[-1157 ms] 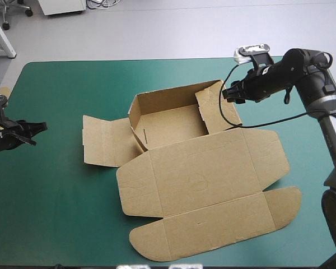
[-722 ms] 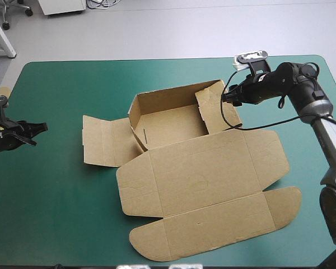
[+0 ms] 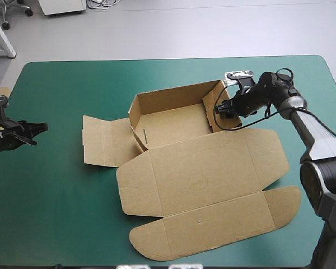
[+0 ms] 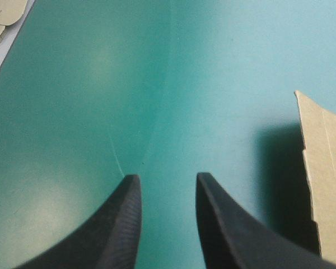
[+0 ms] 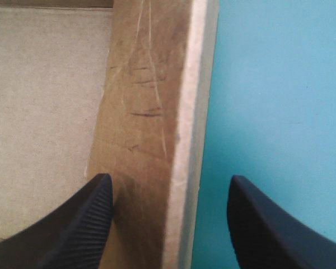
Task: Fold the box
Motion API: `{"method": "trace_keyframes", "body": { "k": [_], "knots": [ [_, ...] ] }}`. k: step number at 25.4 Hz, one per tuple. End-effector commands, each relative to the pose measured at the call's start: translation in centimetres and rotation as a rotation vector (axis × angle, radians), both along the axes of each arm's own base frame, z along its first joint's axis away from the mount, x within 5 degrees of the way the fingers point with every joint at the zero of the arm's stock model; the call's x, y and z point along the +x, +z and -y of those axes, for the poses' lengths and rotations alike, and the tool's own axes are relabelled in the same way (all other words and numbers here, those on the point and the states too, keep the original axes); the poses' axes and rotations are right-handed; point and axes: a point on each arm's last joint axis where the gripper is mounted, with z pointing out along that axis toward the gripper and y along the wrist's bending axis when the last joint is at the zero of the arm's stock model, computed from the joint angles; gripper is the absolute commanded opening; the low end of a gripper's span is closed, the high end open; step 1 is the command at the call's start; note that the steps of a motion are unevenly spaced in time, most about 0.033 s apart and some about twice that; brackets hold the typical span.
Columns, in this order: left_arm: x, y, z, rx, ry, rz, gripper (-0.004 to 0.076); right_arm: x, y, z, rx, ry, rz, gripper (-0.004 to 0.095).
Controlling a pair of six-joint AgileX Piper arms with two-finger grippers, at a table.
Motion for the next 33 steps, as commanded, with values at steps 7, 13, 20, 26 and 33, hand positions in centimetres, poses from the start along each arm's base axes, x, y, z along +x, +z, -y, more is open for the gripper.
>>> {"method": "trace_keyframes", "body": {
  "k": [7,13,20,26,33],
  "knots": [
    [-0.1,1.8,0.0,0.011,0.014,0.104,0.0240,1.4,2.6,-0.3,0.018,0.029,0.085,0.0255],
    [-0.1,1.8,0.1,0.004,0.014,0.105,0.0240,1.9,3.5,0.0,-0.029,0.038,0.123,-0.0006],
    [0.0,1.8,0.2,0.004,0.003,0.107,0.0240,1.9,3.3,0.2,-0.050,0.015,0.097,-0.0005],
    [0.0,1.8,0.2,0.003,0.002,0.112,0.0240,1.2,6.0,0.1,-0.009,0.007,0.161,-0.0005],
    [0.1,1.8,0.3,-0.014,-0.005,0.115,0.0240,-0.9,12.2,4.9,0.201,-0.076,0.284,-0.0005]
  ]
}}
